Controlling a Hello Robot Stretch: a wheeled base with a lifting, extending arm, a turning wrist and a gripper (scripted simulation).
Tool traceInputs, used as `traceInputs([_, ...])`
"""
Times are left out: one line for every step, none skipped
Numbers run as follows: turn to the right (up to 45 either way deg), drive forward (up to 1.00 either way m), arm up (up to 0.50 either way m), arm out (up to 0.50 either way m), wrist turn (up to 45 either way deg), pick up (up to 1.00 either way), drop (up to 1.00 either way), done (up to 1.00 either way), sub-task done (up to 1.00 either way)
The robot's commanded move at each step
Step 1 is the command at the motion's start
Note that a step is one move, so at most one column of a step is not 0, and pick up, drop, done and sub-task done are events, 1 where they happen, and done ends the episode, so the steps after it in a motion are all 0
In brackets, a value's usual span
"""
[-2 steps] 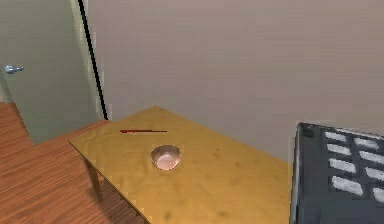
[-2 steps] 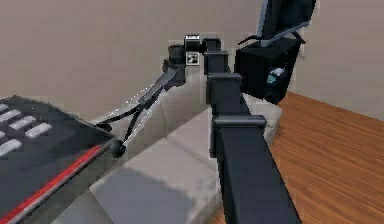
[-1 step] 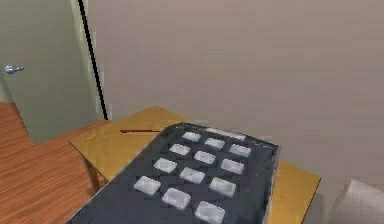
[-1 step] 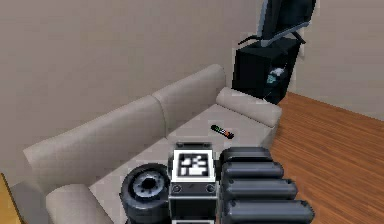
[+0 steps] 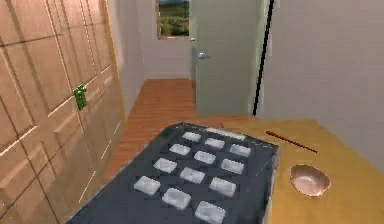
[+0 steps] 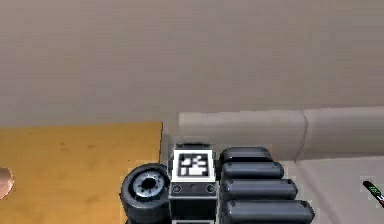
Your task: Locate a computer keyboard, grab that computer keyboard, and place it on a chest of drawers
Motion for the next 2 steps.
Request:
traceInputs([-9.0, 0.0, 0.0, 0.0, 0.0, 0.0, 0.0, 0.0, 0.0])
traceInputs([0.0, 1.0, 0.0, 0.0, 0.0, 0.0, 0.0, 0.0, 0.0])
